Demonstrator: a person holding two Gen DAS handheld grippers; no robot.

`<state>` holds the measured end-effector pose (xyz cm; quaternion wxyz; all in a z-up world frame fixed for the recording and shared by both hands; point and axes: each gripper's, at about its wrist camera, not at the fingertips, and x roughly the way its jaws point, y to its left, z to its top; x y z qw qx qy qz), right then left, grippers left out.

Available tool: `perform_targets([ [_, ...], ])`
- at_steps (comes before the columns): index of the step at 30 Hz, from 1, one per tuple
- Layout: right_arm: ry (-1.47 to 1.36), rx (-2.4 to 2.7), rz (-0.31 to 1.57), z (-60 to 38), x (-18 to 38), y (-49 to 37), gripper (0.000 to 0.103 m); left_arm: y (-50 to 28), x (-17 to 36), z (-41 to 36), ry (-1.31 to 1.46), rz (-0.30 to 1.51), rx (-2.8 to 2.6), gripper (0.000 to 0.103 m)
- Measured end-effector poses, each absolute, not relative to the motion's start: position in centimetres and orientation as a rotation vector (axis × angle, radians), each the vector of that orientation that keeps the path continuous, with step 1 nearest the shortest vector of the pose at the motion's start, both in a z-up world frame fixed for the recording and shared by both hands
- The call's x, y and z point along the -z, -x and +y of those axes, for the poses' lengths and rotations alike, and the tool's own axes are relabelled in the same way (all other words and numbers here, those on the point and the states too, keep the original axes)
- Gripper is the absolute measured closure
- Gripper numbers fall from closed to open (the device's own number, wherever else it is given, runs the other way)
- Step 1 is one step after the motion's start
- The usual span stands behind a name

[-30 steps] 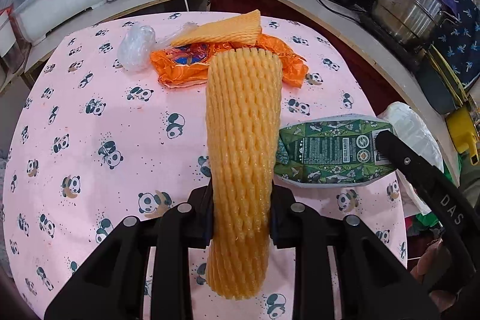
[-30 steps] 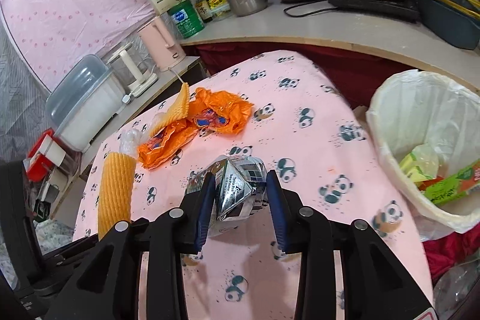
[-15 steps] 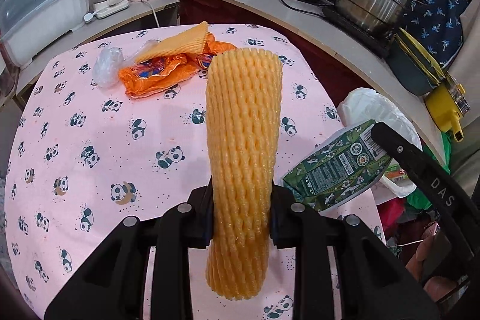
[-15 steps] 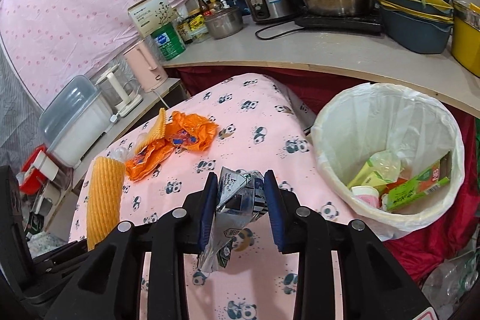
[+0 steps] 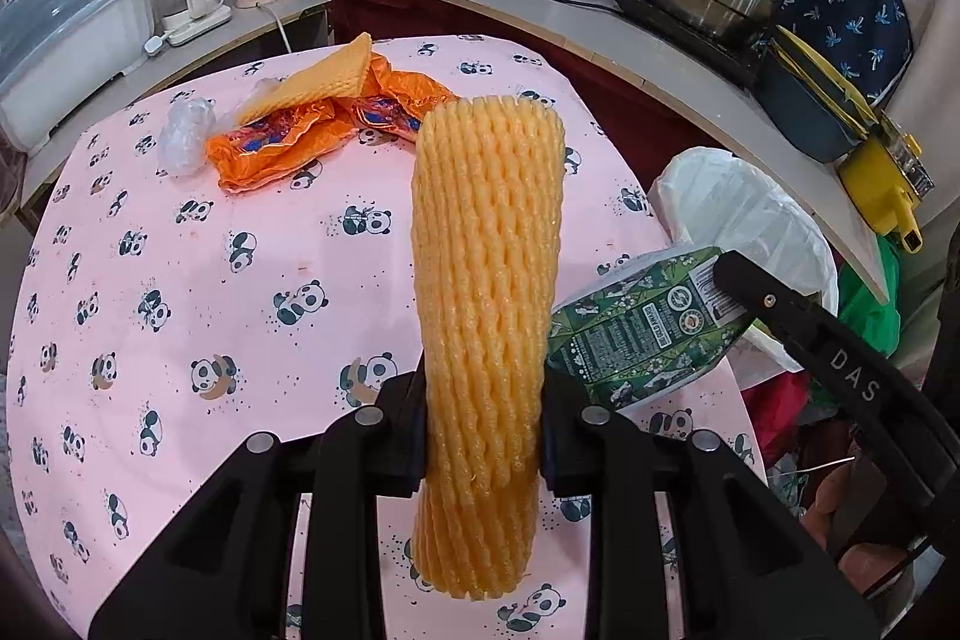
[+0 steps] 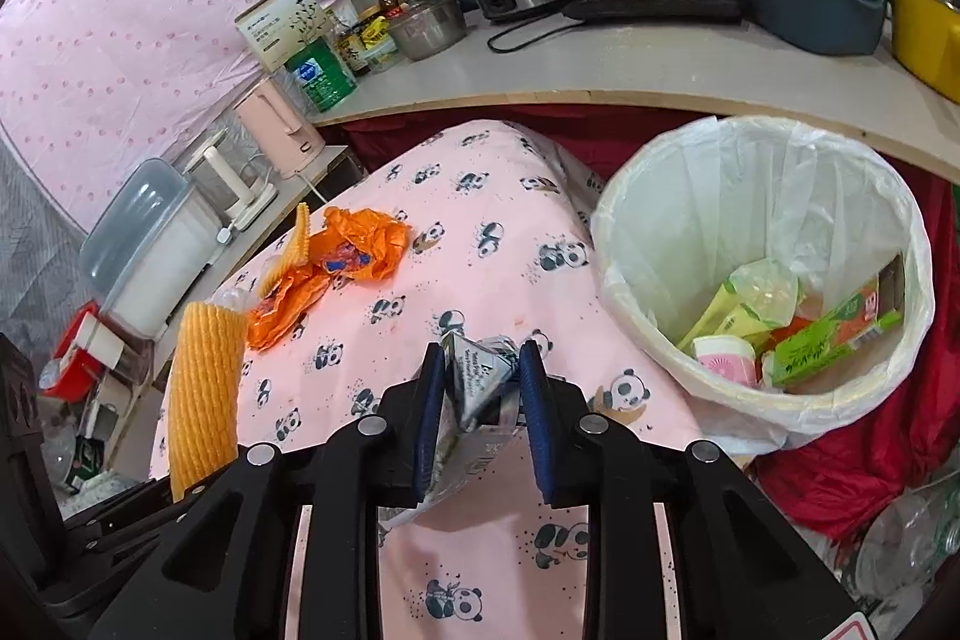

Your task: Collect trash

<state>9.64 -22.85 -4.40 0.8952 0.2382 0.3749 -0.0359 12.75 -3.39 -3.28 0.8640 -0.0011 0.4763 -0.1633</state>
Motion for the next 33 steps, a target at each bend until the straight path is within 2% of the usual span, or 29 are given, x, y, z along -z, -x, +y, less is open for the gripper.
perform_targets([
  [14,-0.653,0.078,0.894,-24.3,9.2,-5.0,0.052,-12.1,4.6,-2.4,-0.003,1.023,0.322,0.077],
  [33,-0.833,-0.050,0.903,-22.6,12.3,-8.5,0.051,-11.5,5.6,-3.6,-0.035,1.051,0.338,0.077],
])
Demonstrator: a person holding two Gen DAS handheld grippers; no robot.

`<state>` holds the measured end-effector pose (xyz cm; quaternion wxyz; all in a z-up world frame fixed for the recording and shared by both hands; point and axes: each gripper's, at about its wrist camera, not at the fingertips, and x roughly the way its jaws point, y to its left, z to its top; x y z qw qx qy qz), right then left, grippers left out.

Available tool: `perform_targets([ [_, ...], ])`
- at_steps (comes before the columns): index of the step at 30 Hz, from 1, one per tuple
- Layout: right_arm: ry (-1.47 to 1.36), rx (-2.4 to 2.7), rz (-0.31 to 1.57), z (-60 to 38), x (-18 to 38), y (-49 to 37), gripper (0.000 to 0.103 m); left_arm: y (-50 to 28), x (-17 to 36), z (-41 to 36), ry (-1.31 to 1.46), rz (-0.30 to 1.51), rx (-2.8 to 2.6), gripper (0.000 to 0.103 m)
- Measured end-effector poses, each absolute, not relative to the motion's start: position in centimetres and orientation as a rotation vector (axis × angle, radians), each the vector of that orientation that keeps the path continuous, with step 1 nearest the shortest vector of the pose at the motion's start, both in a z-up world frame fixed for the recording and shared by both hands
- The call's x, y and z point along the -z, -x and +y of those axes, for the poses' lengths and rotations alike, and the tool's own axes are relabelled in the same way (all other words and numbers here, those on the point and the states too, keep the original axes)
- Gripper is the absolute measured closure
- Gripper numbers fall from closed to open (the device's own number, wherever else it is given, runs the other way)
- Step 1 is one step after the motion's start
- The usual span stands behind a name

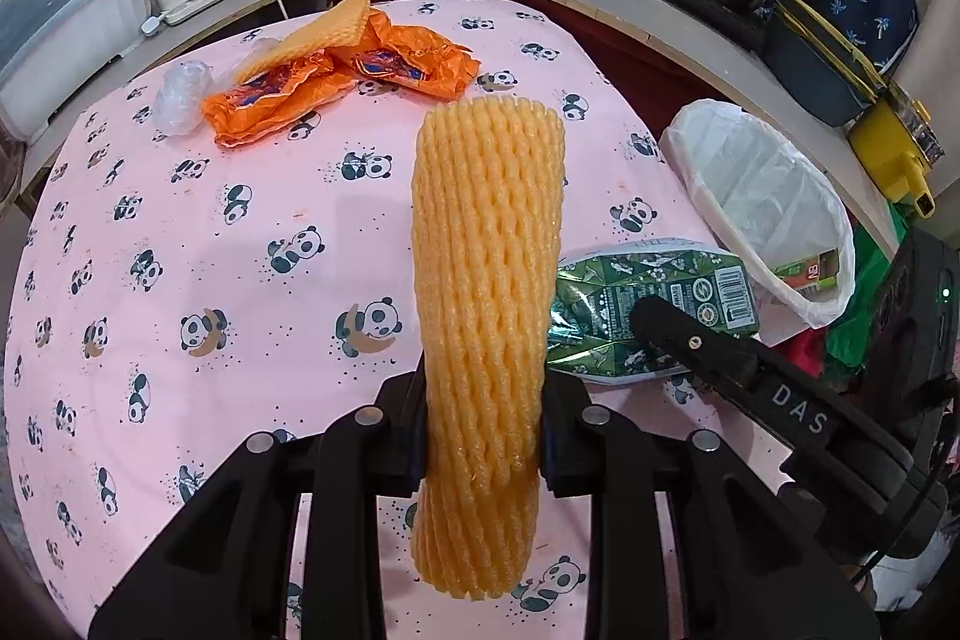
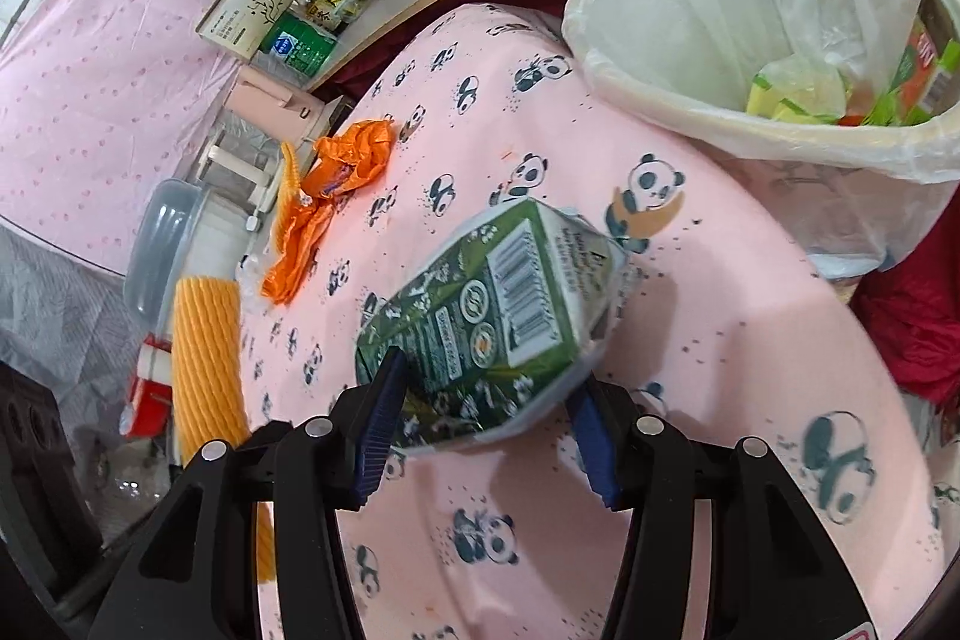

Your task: Collect trash

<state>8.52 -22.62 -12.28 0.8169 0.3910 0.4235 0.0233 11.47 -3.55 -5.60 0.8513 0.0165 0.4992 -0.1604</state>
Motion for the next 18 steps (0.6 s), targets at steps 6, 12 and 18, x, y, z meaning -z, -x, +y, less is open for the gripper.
perform_targets([
  [6,-0.890,-0.123,0.854,-22.5,11.9,-9.4,0.082,-11.6,5.7,-4.1,-0.048,1.053,0.343,0.077],
  [12,-0.805,-0.102,0.795,-22.5,8.7,-9.7,0.091,-11.6,5.0,-4.9,-0.063,1.037,0.351,0.077],
  [18,-0.709,-0.045,0.721,-23.7,5.0,-9.2,0.091,-11.7,3.7,-6.5,-0.083,1.003,0.371,0.077],
])
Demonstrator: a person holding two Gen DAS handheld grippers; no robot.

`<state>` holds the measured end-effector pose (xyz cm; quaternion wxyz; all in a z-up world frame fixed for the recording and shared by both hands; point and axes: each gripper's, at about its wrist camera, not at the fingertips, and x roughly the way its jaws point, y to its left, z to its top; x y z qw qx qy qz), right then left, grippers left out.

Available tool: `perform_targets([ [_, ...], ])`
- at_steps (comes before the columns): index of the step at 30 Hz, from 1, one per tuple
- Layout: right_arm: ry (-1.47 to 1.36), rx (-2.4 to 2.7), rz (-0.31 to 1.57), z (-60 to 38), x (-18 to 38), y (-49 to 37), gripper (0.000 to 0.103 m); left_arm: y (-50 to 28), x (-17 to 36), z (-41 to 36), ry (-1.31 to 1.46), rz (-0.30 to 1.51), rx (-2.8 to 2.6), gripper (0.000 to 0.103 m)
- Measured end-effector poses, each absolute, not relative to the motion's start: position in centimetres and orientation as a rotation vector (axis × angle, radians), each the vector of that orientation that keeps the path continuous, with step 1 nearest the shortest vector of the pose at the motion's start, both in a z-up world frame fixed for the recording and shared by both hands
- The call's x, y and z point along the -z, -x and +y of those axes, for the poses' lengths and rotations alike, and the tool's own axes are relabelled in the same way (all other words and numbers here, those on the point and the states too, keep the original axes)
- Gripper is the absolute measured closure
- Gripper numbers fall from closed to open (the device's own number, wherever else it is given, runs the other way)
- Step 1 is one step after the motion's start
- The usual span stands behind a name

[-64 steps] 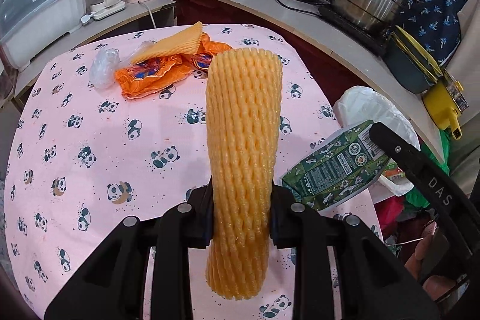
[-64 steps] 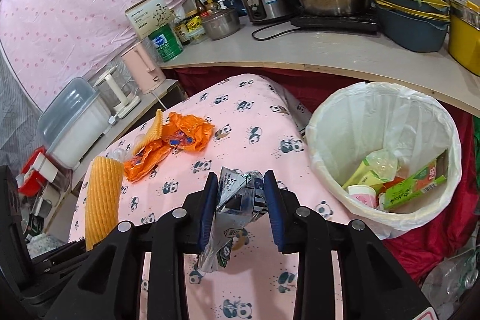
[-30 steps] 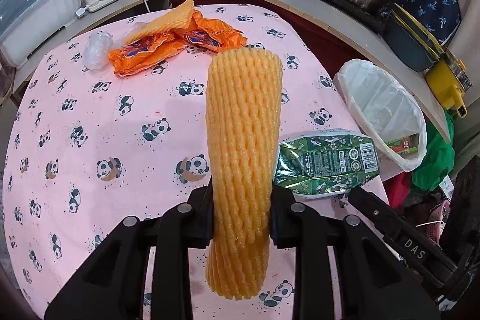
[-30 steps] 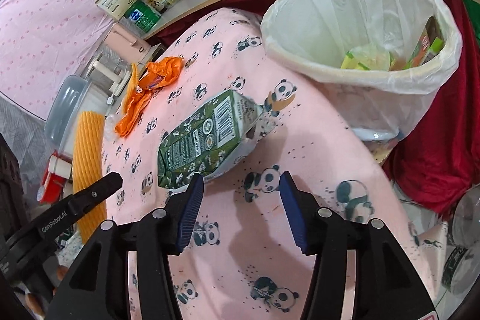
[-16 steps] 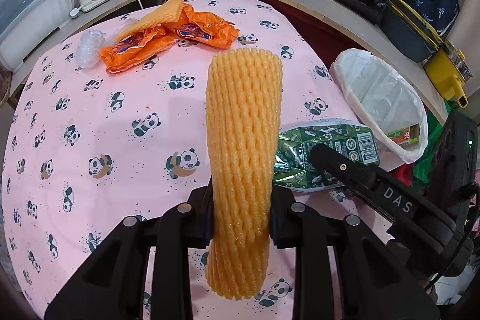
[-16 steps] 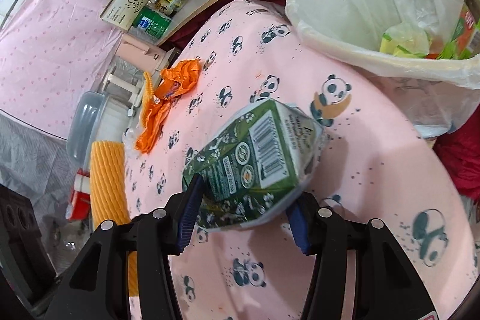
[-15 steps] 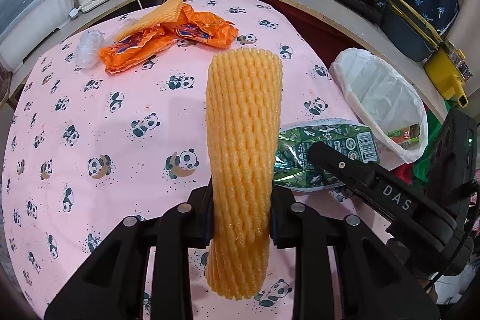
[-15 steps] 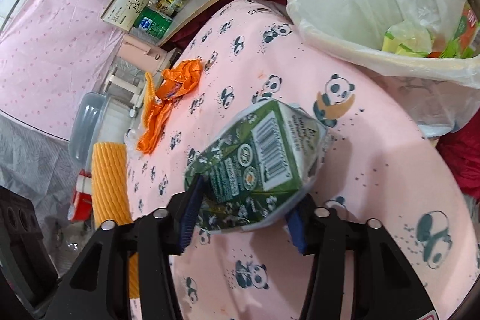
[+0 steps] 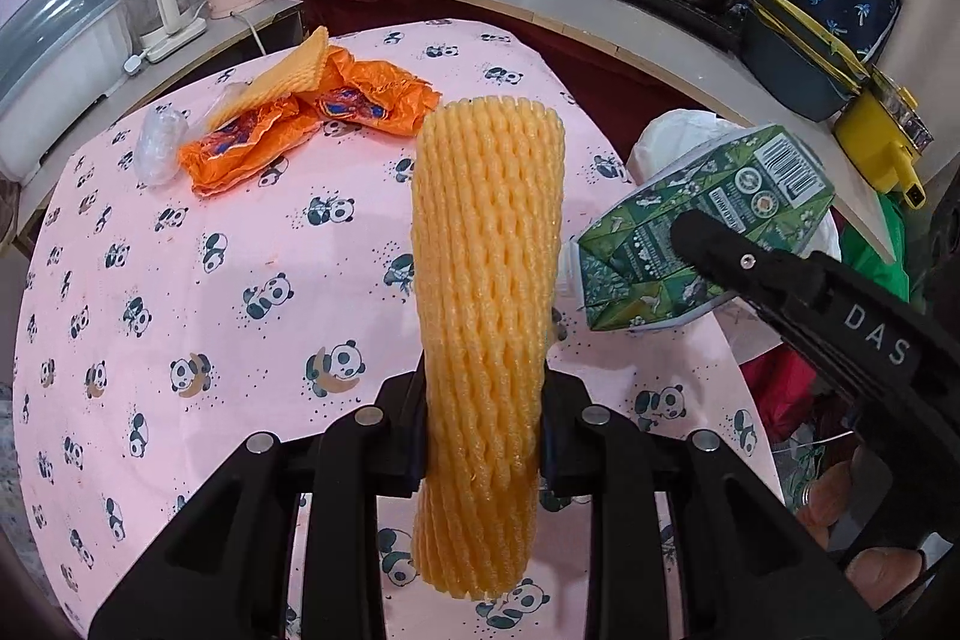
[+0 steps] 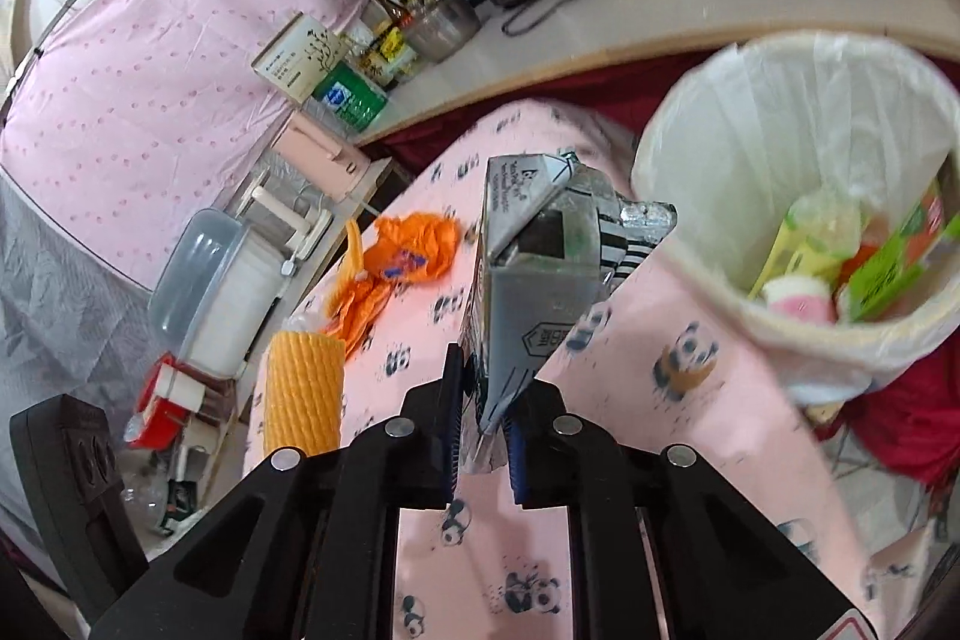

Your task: Collect trash

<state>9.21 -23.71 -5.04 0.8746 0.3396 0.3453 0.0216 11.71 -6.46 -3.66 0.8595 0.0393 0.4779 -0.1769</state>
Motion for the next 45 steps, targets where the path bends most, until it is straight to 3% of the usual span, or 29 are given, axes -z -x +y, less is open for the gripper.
perform_targets([
  [15,-0.550,0.159,0.534,-30.9,-1.5,-5.1,0.091,-12.5,1.0,-14.4,-0.161,0.933,0.480,0.076],
  [31,-0.610,0.387,0.478,-41.4,-0.5,-2.0,0.091,-13.9,2.1,-27.0,-0.269,0.919,0.647,0.075],
  [33,-0.613,0.397,0.480,-42.0,-0.2,-2.0,0.091,-14.1,2.3,-27.8,-0.272,0.916,0.655,0.071],
  [41,-0.611,0.402,0.489,-43.0,0.6,-2.8,0.091,-15.1,2.7,-29.2,-0.281,0.891,0.628,0.036],
  [45,-0.598,0.393,0.496,-42.8,0.6,-3.7,0.091,-15.4,2.6,-29.0,-0.280,0.878,0.621,0.031],
])
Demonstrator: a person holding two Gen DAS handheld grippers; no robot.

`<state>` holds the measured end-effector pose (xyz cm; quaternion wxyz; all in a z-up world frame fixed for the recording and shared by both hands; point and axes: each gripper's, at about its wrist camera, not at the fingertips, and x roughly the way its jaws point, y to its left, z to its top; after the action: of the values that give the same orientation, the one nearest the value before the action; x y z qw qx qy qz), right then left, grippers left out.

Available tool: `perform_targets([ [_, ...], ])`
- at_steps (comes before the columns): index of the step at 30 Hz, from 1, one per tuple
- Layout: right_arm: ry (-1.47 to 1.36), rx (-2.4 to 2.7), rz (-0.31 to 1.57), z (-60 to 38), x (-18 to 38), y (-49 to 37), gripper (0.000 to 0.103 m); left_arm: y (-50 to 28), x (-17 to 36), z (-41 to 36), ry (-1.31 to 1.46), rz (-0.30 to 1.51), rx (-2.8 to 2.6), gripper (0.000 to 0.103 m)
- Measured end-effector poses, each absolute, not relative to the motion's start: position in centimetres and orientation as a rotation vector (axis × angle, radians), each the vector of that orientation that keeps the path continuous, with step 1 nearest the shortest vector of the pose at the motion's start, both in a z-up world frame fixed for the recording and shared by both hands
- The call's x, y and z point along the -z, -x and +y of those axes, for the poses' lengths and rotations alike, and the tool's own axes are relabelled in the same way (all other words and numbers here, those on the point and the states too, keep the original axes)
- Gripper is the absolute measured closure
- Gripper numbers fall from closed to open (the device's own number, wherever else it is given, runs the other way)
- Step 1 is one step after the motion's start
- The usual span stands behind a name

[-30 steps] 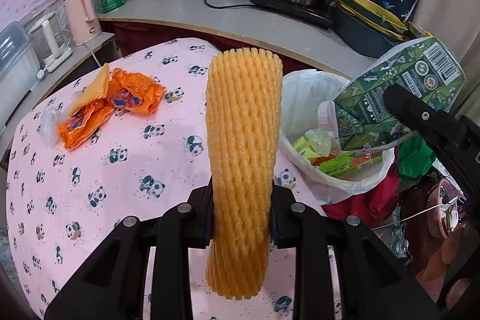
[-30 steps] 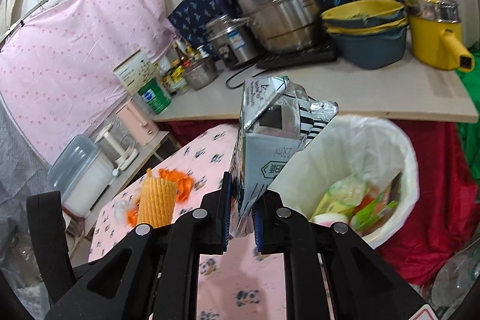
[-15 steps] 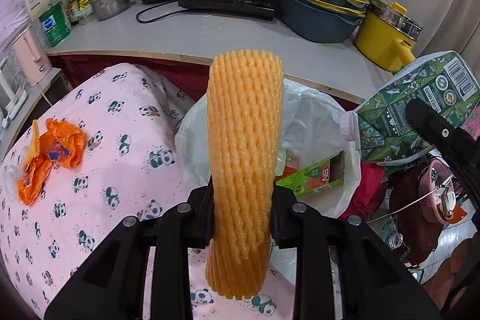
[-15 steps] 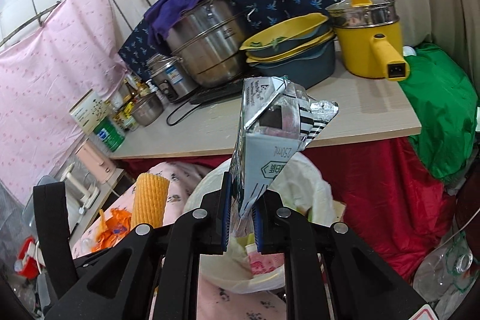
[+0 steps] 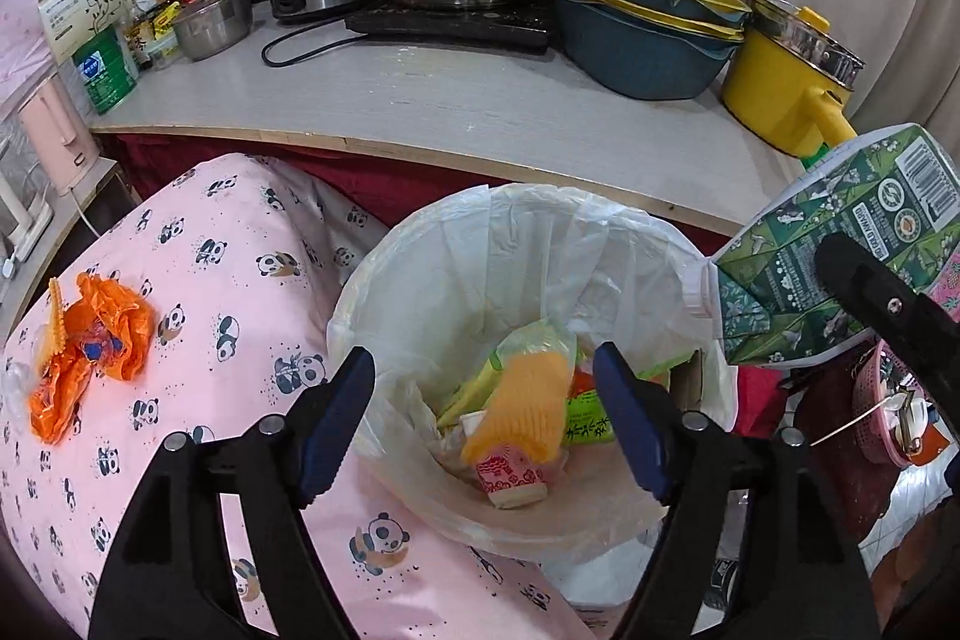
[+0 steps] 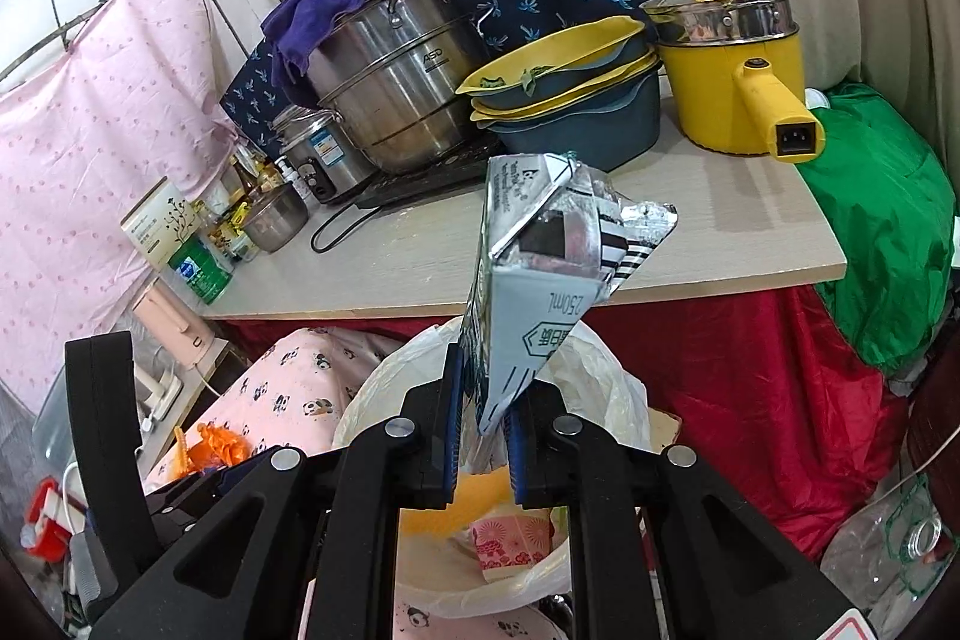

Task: Collect trash
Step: 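Open the right gripper to drop the green carton into the bin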

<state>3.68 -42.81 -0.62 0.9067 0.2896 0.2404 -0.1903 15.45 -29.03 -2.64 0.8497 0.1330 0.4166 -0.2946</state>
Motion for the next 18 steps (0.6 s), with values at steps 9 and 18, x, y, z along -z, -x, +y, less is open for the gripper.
perform_targets([
  [9,-0.570,0.374,0.510,-42.2,0.3,-5.3,0.090,-16.0,2.3,-28.0,-0.262,0.872,0.598,0.029],
  [18,-0.531,0.339,0.551,-40.7,0.2,-8.0,0.084,-17.5,2.4,-25.2,-0.223,0.889,0.537,0.029],
])
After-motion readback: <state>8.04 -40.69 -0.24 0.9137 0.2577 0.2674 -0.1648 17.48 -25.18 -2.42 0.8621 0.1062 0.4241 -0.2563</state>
